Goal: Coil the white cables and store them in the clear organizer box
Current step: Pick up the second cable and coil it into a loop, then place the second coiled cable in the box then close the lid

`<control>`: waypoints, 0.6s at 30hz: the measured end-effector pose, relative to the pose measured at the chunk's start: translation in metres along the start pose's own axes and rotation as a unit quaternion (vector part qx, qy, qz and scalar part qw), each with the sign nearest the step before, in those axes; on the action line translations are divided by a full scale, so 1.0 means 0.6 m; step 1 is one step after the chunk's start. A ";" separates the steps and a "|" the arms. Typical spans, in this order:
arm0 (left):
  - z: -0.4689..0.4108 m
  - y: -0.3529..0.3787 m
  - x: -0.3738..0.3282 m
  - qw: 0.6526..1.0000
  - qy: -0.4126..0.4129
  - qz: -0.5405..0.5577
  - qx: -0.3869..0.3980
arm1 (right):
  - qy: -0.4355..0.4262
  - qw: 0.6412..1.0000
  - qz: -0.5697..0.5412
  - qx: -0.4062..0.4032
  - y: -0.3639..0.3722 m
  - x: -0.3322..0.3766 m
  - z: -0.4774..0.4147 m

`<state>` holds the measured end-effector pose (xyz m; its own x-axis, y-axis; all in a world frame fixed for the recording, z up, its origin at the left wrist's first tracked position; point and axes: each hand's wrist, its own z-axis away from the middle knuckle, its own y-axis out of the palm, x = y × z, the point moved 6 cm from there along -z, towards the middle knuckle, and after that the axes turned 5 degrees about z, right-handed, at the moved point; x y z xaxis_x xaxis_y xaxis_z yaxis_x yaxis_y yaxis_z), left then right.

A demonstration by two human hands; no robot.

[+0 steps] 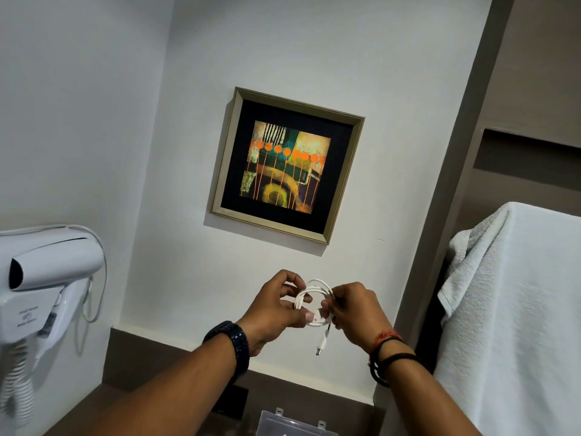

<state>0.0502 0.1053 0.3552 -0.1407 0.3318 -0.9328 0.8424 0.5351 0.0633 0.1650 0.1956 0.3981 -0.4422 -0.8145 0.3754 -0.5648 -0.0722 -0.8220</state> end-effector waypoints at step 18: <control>0.009 0.016 0.212 0.953 -0.295 0.048 0.048 | 0.013 0.991 -0.011 0.129 0.167 -0.124 0.020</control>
<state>0.0430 0.1485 0.2352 0.2321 -0.1347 -0.9633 0.8847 0.4409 0.1515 0.1497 0.2417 0.2826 -0.4511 -0.7969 0.4018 -0.3783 -0.2370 -0.8948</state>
